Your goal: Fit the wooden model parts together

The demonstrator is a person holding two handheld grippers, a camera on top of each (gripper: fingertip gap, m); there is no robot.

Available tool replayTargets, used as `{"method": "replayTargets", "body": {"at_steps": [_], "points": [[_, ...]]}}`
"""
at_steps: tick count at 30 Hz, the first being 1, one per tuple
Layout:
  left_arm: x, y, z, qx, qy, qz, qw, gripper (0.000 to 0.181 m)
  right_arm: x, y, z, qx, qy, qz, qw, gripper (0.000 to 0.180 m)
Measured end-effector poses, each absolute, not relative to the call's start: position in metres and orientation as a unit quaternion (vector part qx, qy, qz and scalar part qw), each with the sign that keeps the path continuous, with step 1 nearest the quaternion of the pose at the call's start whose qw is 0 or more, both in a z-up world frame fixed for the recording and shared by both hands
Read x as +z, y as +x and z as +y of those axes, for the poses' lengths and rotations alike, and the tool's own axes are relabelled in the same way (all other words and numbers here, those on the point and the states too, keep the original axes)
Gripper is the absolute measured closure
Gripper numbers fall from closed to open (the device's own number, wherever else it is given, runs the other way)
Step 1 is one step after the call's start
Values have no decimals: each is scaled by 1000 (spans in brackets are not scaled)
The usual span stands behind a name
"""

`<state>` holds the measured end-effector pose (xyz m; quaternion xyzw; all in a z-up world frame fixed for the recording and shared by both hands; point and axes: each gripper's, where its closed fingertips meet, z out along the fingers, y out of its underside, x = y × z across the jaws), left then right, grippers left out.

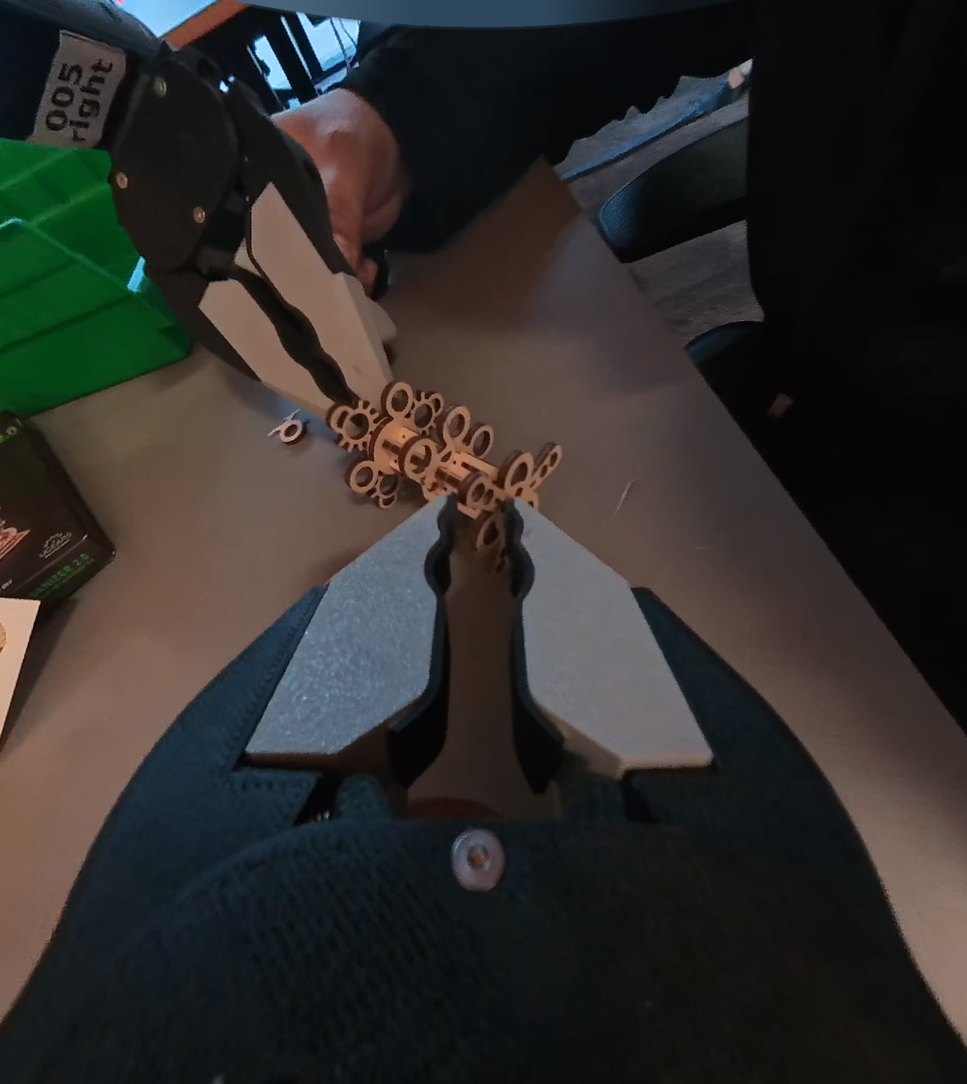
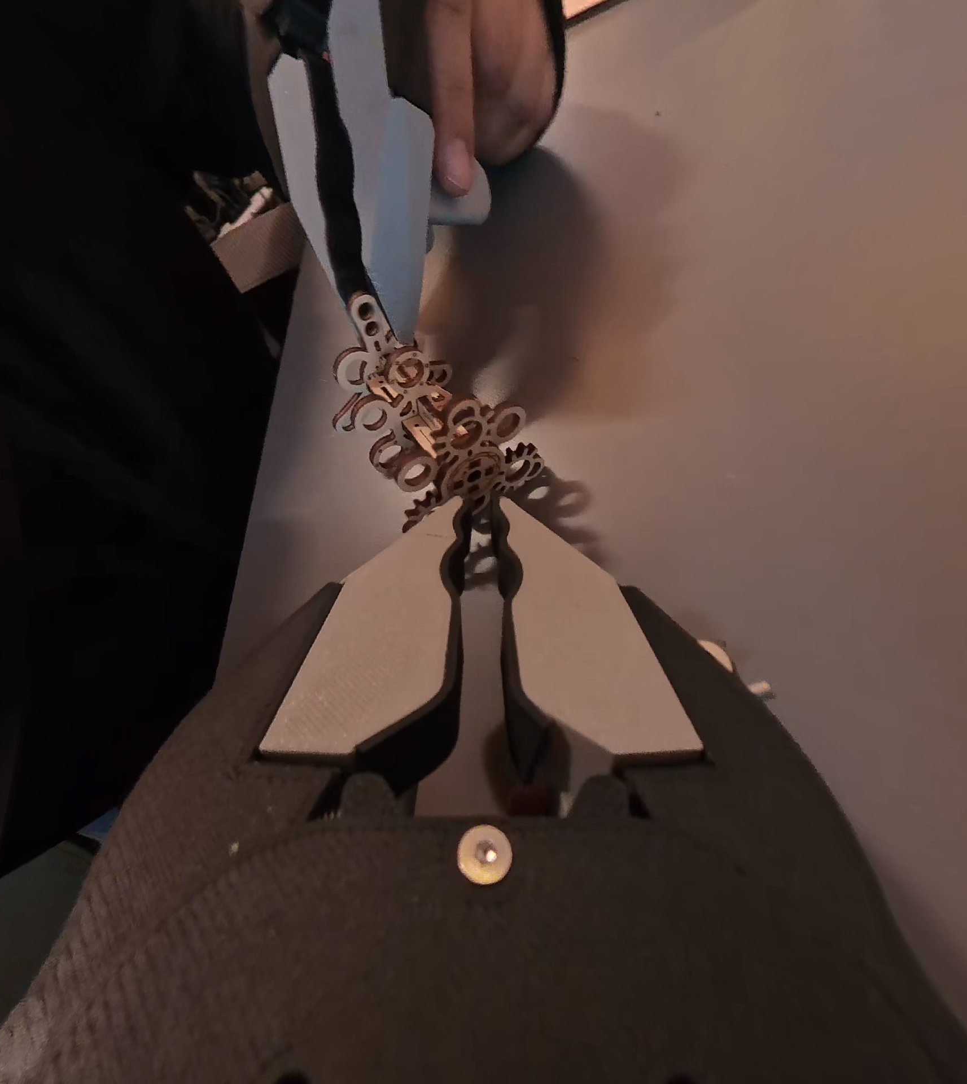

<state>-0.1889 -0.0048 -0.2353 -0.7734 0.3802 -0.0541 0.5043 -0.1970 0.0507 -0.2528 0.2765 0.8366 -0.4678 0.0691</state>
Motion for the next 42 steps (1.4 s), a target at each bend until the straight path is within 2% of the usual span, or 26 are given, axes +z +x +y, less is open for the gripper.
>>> {"method": "replayTargets", "body": {"at_steps": [6, 14, 26, 42], "points": [[-239, -178, -10, -82, -767, 407, 490, 173, -247, -195, 44, -477, 244, 843, 38, 180], [-236, -173, -16, -98, -753, 422, 494, 175, -242, -192, 43, -496, 243, 831, 60, 176], [-239, -162, -23, -119, -743, 450, 481, 179, -239, -181, 33, -499, 207, 838, 78, 180], [-238, -154, -25, -116, -738, 454, 486, 179, -244, -171, 31, -480, 171, 858, 69, 180]]}}
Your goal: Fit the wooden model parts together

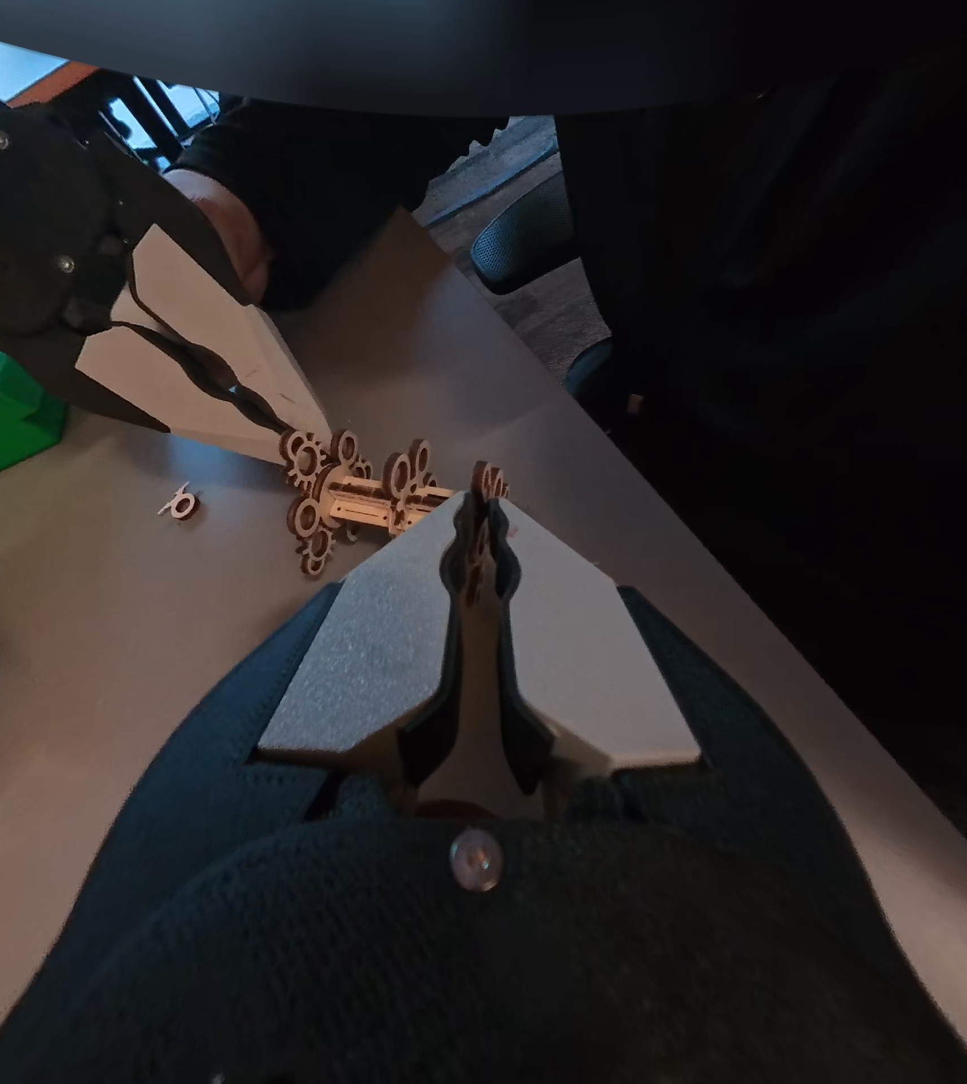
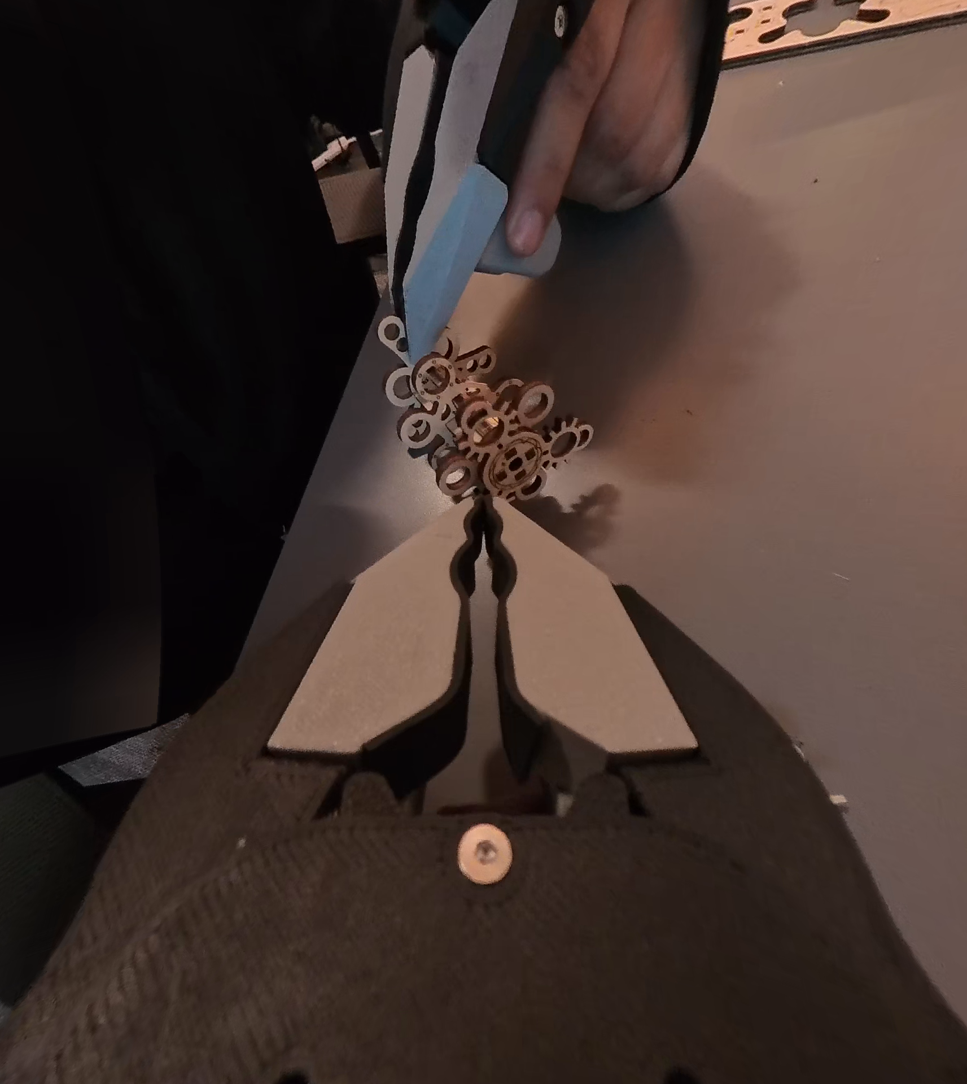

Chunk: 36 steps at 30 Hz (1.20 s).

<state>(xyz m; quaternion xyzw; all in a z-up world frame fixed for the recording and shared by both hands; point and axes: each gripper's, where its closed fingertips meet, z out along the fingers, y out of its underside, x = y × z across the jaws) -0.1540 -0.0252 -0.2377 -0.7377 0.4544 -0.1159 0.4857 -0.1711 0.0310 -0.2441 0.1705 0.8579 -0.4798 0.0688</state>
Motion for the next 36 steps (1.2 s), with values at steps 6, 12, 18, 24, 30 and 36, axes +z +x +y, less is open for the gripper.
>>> {"method": "replayTargets", "body": {"at_steps": [6, 12, 18, 24, 30, 36], "points": [[-237, -154, -23, -145, -749, 436, 478, 179, -247, -167, 31, -467, 158, 867, 69, 180], [-236, -154, -21, -165, -759, 420, 470, 179, -247, -167, 33, -464, 160, 869, 61, 180], [-236, -153, -21, -168, -758, 421, 469, 179, -247, -168, 33, -458, 157, 873, 56, 180], [-236, -152, -20, -163, -755, 424, 473, 179, -247, -168, 34, -451, 155, 877, 52, 180], [-236, -161, -24, -166, -769, 403, 468, 179, -242, -179, 37, -474, 201, 852, 92, 180], [-240, -181, -30, -106, -812, 326, 473, 154, -237, -191, 41, -487, 242, 834, 90, 175]]}}
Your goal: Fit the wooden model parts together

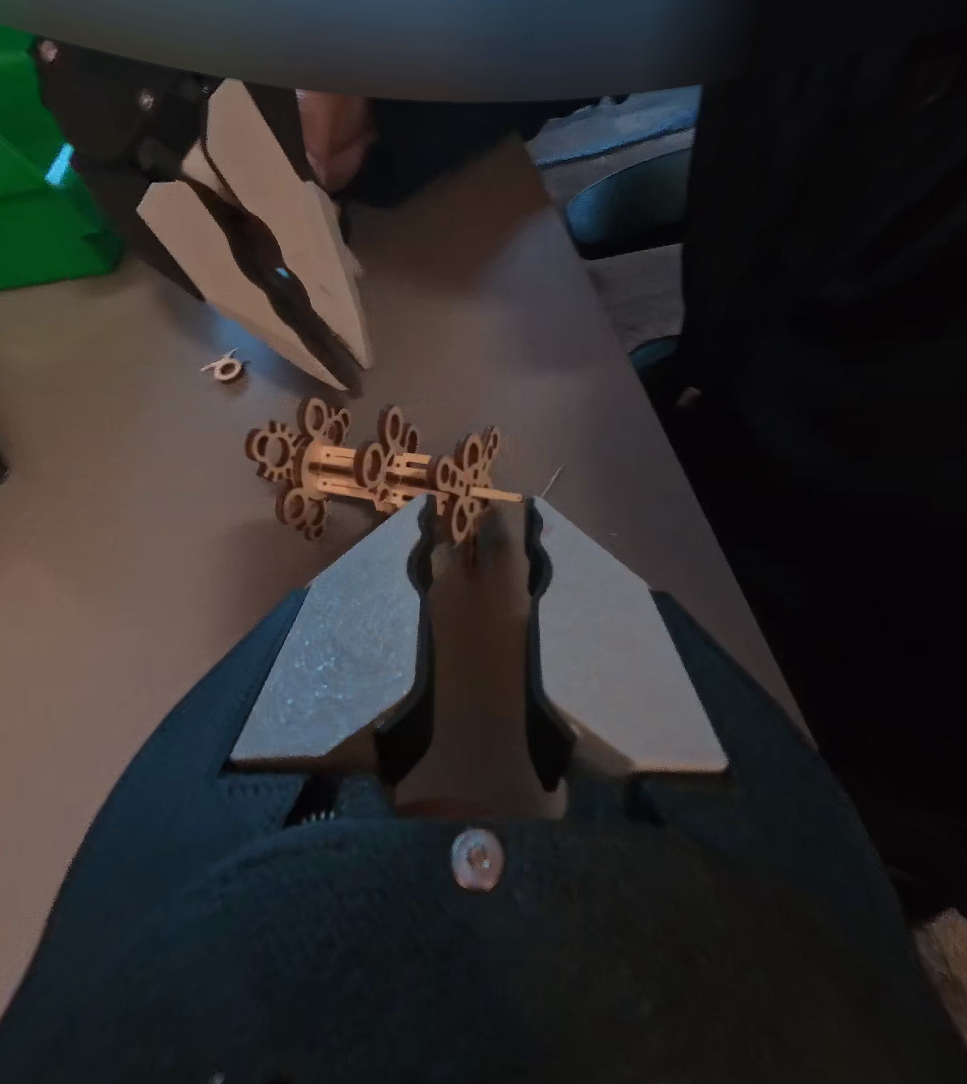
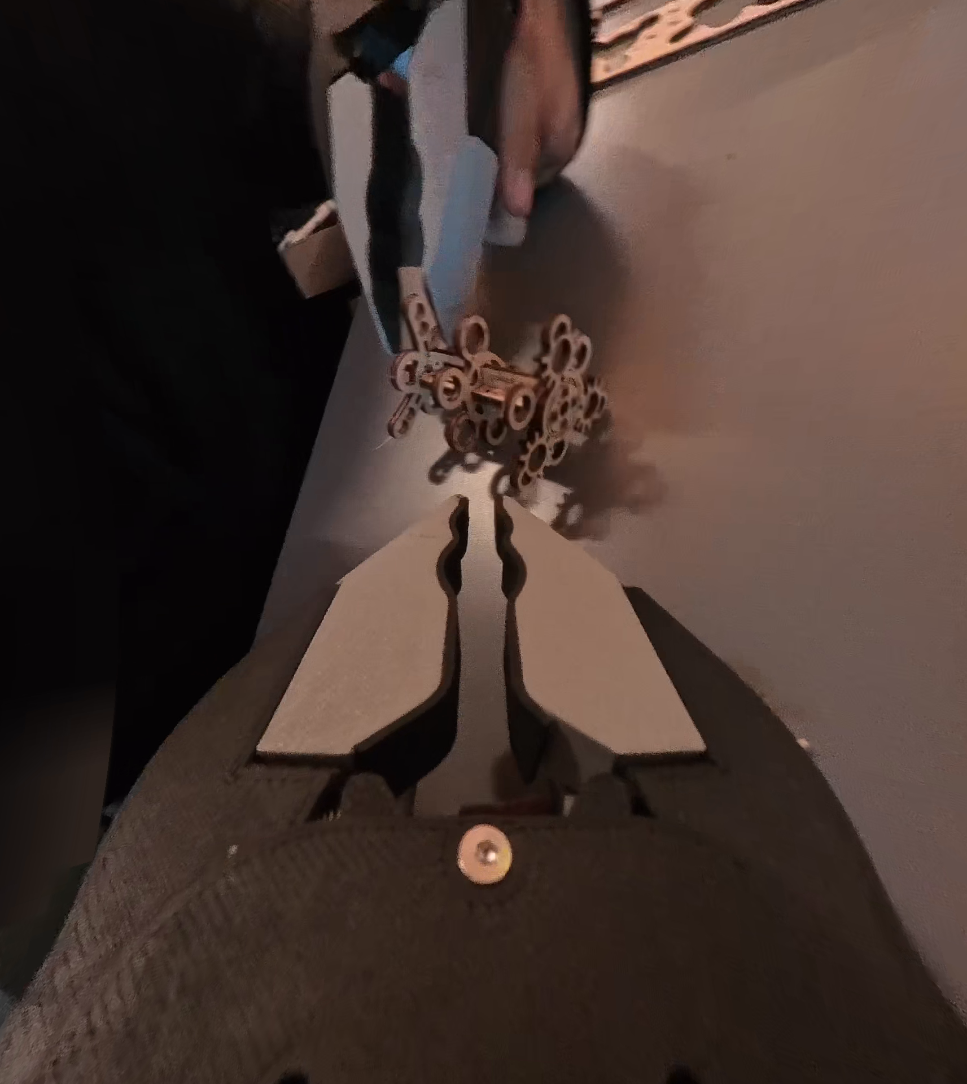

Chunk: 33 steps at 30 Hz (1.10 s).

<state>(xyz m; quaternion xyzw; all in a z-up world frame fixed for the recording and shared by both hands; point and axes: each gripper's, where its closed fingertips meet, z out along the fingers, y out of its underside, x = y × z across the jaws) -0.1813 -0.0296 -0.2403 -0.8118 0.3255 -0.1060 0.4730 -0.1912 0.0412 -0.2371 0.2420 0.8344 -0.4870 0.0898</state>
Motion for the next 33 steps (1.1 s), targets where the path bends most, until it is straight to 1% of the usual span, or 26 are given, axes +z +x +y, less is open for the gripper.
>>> {"method": "replayTargets", "body": {"at_steps": [1, 3, 7, 10, 11, 12, 13, 15, 17, 22, 23, 26, 28, 29, 32, 33], "points": [[-238, -183, -30, -96, -814, 311, 482, 153, -238, -196, 42, -484, 253, 833, 86, 171], [-231, -190, -31, -80, -814, 276, 504, 152, -238, -200, 46, -489, 266, 825, 98, 155], [-222, -205, -31, -66, -819, 209, 530, 153, -235, -204, 48, -507, 275, 811, 98, 143], [-224, -206, -30, -53, -826, 196, 526, 153, -237, -208, 48, -500, 279, 818, 62, 129], [-228, -205, -30, -54, -831, 197, 517, 149, -238, -208, 49, -494, 283, 821, 42, 123], [-232, -203, -29, -58, -838, 200, 505, 146, -240, -209, 50, -486, 292, 824, 18, 117], [-236, -203, -27, -59, -844, 203, 492, 144, -241, -210, 49, -480, 302, 824, -7, 106], [-243, -203, -24, -63, -852, 215, 472, 134, -240, -208, 41, -472, 315, 821, -57, 85], [-247, -205, -23, -70, -856, 228, 458, 134, -240, -207, 31, -462, 335, 815, -103, 58], [-247, -204, -23, -108, -854, 239, 449, 138, -246, -203, 10, -422, 376, 809, -159, 48], [-248, -204, -22, -105, -853, 244, 448, 140, -251, -206, 11, -399, 386, 813, -178, 49], [-251, -202, -21, -95, -854, 257, 442, 142, -266, -214, 12, -336, 398, 830, -200, 57], [-253, -202, -20, -93, -855, 264, 435, 144, -267, -215, 5, -334, 396, 833, -195, 62], [-254, -202, -19, -90, -856, 269, 433, 144, -266, -216, 2, -337, 393, 833, -194, 68], [-253, -198, -16, -92, -848, 286, 437, 156, -267, -217, -1, -348, 394, 833, -173, 89], [-252, -196, -16, -95, -845, 292, 438, 162, -266, -218, -1, -356, 396, 830, -164, 93]]}}
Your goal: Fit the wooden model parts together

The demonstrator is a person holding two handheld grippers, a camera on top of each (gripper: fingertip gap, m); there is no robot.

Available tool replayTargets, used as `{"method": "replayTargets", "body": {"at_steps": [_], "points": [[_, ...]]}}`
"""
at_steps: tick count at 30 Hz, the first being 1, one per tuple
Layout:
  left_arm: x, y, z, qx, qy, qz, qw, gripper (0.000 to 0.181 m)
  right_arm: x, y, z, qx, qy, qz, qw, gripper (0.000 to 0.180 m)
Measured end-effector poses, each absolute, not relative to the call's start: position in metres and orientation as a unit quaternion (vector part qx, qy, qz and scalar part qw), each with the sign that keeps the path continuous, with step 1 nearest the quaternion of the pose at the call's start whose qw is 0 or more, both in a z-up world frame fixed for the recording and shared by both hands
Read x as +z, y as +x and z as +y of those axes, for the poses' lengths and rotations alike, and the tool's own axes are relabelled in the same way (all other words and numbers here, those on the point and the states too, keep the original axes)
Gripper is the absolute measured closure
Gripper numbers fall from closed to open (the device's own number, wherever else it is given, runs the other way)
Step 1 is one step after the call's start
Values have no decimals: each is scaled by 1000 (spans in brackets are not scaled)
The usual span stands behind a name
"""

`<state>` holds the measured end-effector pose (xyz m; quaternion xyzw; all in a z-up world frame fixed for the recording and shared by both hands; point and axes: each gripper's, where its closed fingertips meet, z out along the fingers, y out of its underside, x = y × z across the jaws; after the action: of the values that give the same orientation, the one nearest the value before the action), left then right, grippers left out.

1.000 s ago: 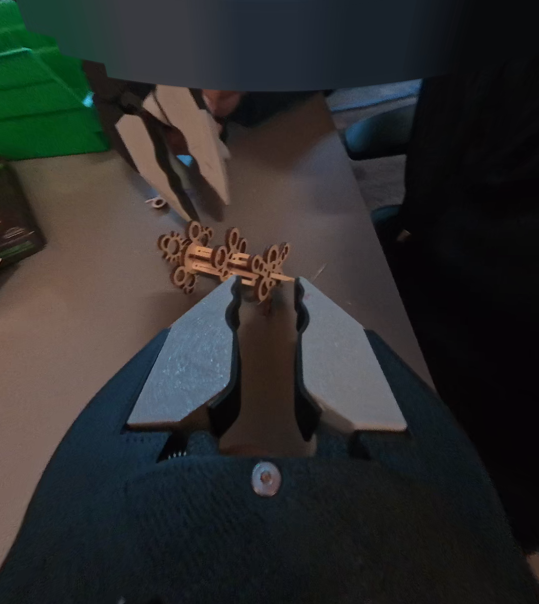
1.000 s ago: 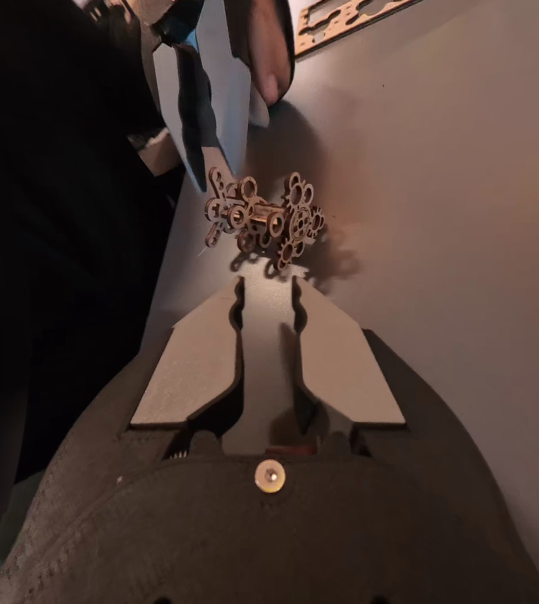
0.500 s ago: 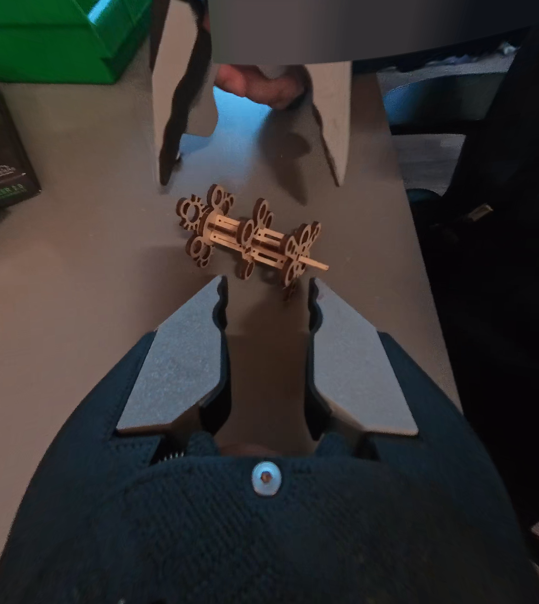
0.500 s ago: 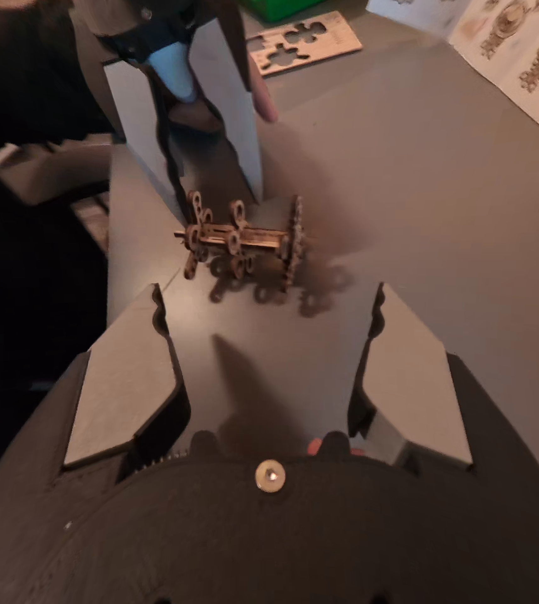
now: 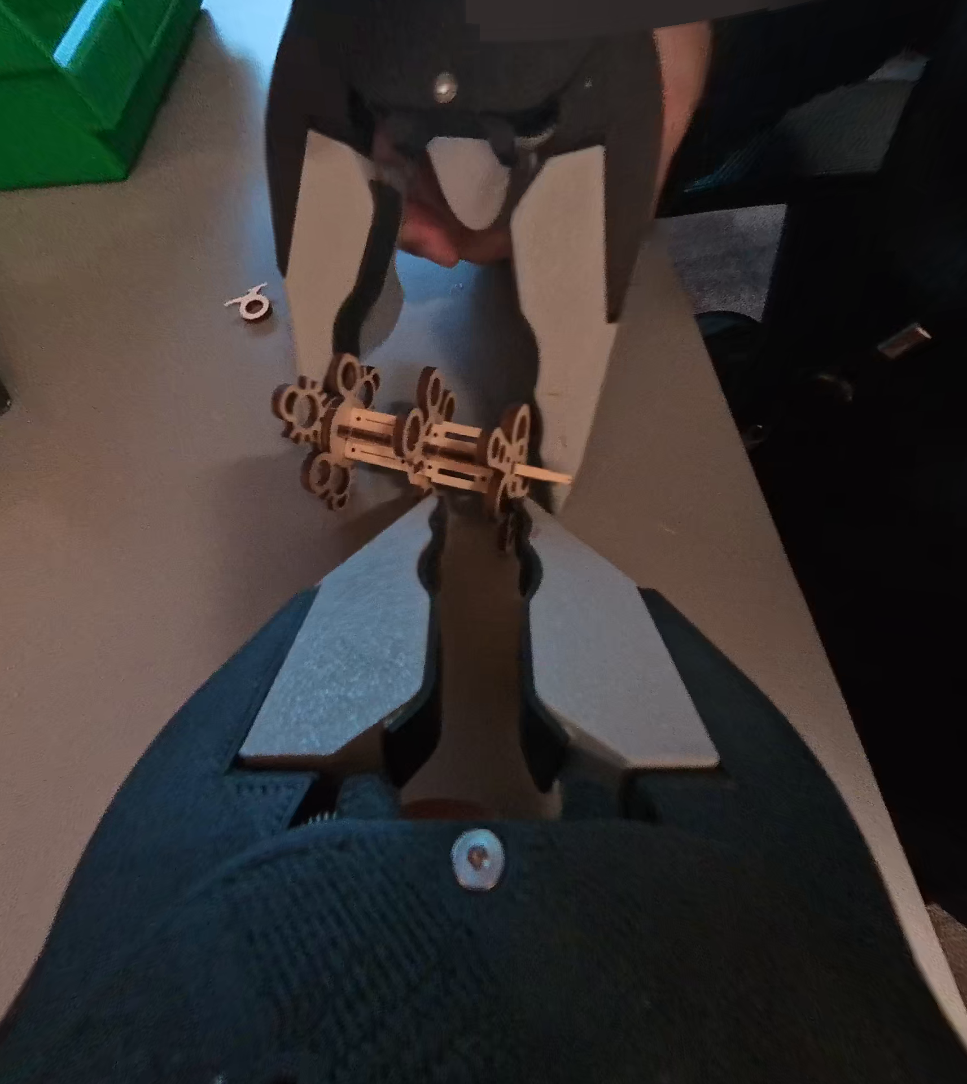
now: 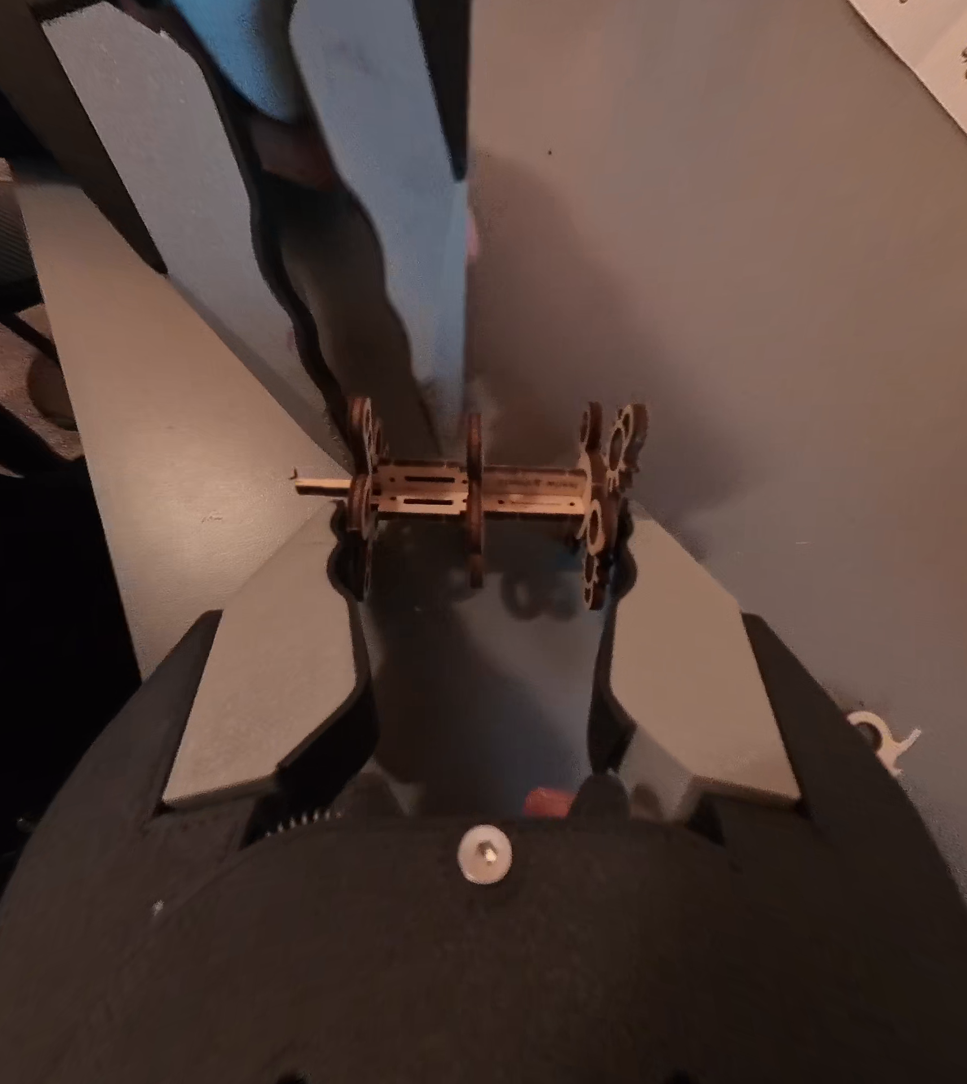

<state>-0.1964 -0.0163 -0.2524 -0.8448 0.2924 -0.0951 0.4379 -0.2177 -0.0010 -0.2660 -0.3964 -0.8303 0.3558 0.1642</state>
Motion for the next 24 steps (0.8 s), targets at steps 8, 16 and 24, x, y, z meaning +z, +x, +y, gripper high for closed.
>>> {"method": "replayTargets", "body": {"at_steps": [8, 16, 24], "points": [[-249, -198, -17, -114, -840, 293, 442, 164, -262, -220, -4, 403, -379, -826, 103, 96], [-254, -209, -12, -127, -852, 280, 424, 128, -262, -215, -9, 419, -360, -830, 75, 98], [-253, -193, -10, -200, -846, 288, 402, 130, -260, -207, -16, 434, -344, -832, 47, 98]]}}
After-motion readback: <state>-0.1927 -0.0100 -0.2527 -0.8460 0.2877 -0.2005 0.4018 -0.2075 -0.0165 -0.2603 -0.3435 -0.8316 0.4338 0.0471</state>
